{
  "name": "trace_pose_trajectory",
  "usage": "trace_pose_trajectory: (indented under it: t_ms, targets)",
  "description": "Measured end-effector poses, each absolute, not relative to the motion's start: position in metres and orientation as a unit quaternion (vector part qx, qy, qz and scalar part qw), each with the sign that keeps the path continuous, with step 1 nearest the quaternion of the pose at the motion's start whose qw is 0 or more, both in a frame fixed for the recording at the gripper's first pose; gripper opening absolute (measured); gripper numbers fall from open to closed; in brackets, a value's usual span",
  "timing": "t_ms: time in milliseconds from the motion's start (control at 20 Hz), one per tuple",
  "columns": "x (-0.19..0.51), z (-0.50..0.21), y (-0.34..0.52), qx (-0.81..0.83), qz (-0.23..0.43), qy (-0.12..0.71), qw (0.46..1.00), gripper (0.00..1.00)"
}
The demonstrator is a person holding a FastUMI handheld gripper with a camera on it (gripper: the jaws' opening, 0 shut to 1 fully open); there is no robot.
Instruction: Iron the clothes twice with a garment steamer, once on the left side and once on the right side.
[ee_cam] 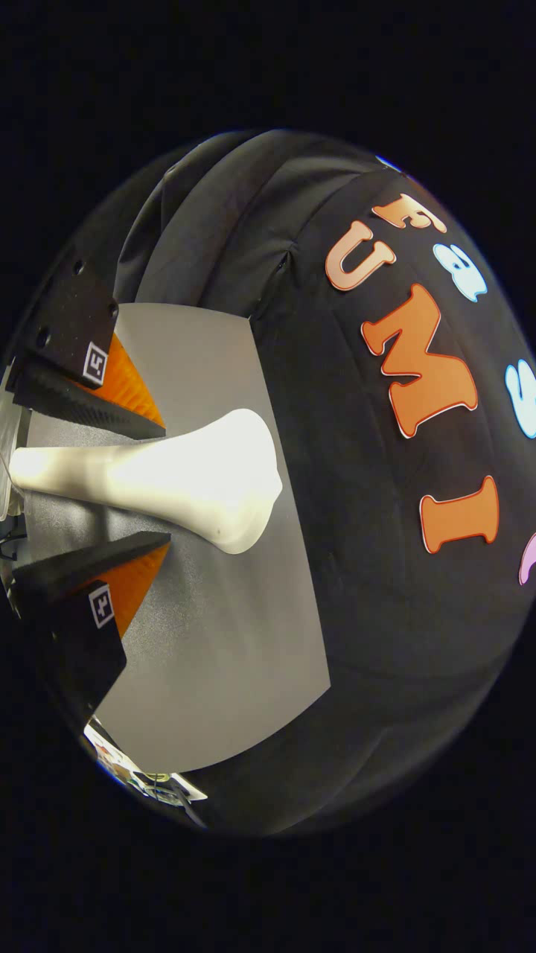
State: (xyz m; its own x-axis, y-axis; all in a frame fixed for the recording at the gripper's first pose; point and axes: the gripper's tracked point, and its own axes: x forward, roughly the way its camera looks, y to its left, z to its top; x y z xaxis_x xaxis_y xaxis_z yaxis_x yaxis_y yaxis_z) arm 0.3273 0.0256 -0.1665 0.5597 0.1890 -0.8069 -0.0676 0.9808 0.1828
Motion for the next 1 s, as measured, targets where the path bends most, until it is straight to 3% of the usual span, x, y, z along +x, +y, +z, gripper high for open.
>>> trace_pose_trajectory:
  t_ms: [250,450,1000]
  targets:
    - [0.328,-0.179,0.031,0.071,0.078,0.476,0.873,0.8]
    - [0.324,-0.183,0.032,0.073,0.076,0.483,0.869,0.67]
    - [0.325,-0.179,0.027,0.093,0.045,0.453,0.885,0.51]
